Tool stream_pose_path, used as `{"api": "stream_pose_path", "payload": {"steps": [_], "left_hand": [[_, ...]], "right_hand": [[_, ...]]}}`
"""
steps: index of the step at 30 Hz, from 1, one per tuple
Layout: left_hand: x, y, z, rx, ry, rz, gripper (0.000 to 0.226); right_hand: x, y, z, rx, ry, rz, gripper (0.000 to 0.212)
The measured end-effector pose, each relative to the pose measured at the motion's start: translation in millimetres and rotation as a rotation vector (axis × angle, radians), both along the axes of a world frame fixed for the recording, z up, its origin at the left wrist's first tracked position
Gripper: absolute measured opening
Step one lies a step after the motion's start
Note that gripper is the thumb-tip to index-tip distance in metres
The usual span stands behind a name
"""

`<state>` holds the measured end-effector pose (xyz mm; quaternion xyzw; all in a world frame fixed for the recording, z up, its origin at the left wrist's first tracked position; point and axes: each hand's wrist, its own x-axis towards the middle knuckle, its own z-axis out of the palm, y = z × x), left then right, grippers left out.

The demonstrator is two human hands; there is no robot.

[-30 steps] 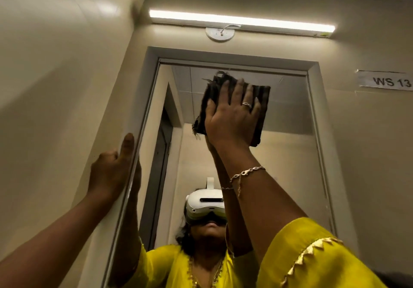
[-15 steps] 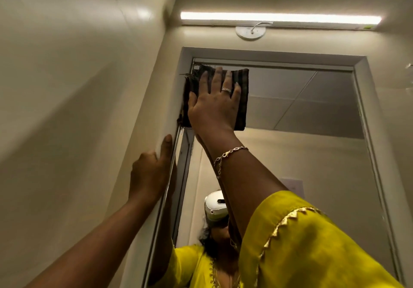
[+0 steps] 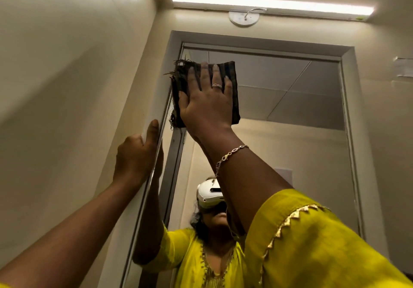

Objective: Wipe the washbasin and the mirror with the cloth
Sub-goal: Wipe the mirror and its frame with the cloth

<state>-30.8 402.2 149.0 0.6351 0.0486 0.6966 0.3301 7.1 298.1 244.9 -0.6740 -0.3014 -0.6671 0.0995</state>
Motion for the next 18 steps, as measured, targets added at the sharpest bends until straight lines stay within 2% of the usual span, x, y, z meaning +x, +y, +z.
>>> {"api": "stream_pose_path", "payload": {"steps": [18], "left_hand": [[-4, -7, 0, -0.023, 0.049, 0.075, 0.070]], "right_hand": [[55, -146, -3, 0.158, -0.004, -0.094, 0.062]]}}
